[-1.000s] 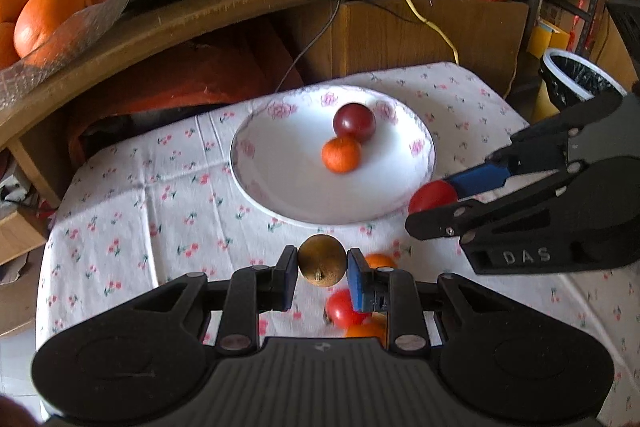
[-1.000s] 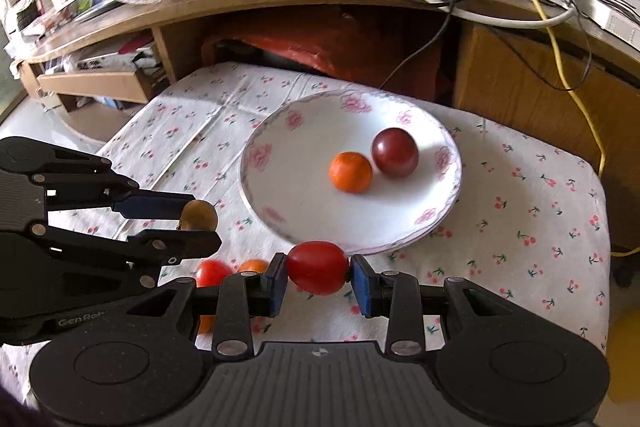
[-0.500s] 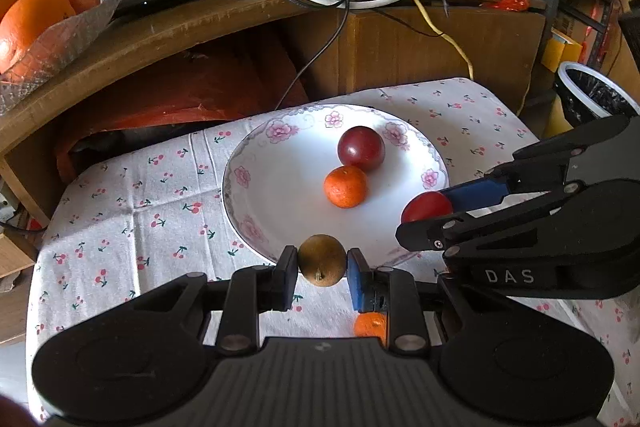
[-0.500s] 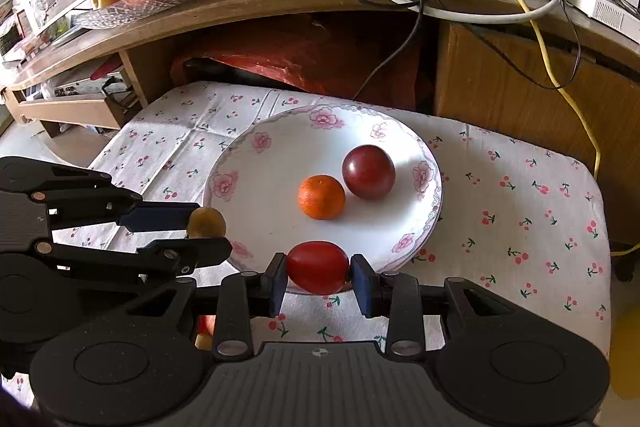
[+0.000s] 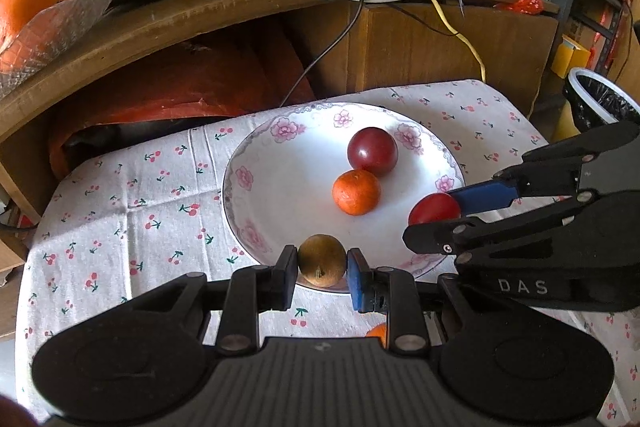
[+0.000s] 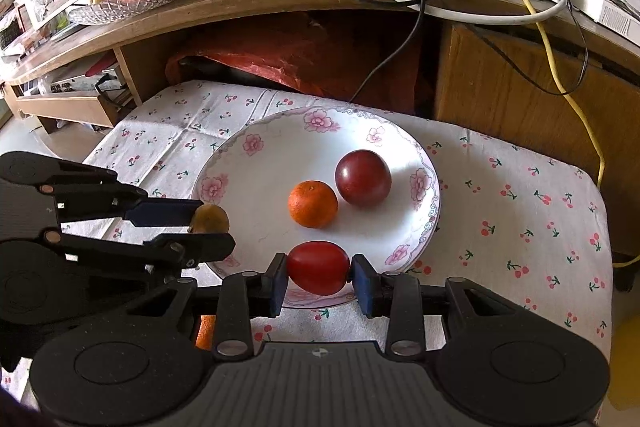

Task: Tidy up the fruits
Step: 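Carry brown fruit and red tomato into the white bowl and release both, then move both open grippers back to the remaining fruit cluster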

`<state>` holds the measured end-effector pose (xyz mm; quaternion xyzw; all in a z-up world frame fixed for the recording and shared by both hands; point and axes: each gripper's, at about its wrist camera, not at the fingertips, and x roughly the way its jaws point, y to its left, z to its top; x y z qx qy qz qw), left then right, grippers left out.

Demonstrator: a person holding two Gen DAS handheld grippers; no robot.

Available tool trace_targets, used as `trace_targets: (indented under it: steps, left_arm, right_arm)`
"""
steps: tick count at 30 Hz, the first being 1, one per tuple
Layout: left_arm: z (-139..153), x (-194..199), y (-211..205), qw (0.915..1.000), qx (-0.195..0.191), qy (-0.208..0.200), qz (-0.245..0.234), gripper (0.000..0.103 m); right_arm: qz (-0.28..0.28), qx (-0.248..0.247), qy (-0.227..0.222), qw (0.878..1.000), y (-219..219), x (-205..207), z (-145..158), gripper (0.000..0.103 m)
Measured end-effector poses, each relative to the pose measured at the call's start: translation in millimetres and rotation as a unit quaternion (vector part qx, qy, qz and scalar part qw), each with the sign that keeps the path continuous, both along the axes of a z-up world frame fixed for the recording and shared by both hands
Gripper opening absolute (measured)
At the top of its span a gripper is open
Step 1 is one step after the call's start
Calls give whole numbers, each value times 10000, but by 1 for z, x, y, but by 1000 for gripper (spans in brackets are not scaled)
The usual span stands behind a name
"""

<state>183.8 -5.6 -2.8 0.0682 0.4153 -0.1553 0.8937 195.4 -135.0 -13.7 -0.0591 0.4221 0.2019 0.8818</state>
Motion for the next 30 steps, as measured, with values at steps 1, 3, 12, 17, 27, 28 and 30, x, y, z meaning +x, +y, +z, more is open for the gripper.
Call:
trace_targets:
  steps: [1, 3, 12, 17, 27, 28, 30]
  left_arm:
    - [0, 1, 0, 10000, -6, 4, 12, 35]
    - [0, 1, 1, 10000, -25, -3, 29, 35]
    - [-1, 3, 2, 10000, -54, 10, 66, 35]
    - [-1, 4, 2, 9999, -56, 3, 102, 37]
    - [9, -2, 3, 9998, -132, -78, 84, 37]
    - [10, -2, 3, 9999, -130, -81, 76, 37]
    - [11, -4, 3, 9999, -118, -84, 62, 37]
  right_arm:
    - [1, -8, -10, 10000, 1, 0, 0, 32]
    - [-3, 3, -20, 10000, 1, 1, 0, 33]
    - [-36, 35, -55, 10000, 0, 2, -1, 34]
    - [-39, 48, -72, 10000, -1, 2, 0, 34]
    - [-54, 140, -159, 9998, -5, -2, 7, 34]
    - [-55, 138, -158, 9998, -5, -3, 7, 34]
    - [-50, 128, -155, 9998, -4, -4, 7, 34]
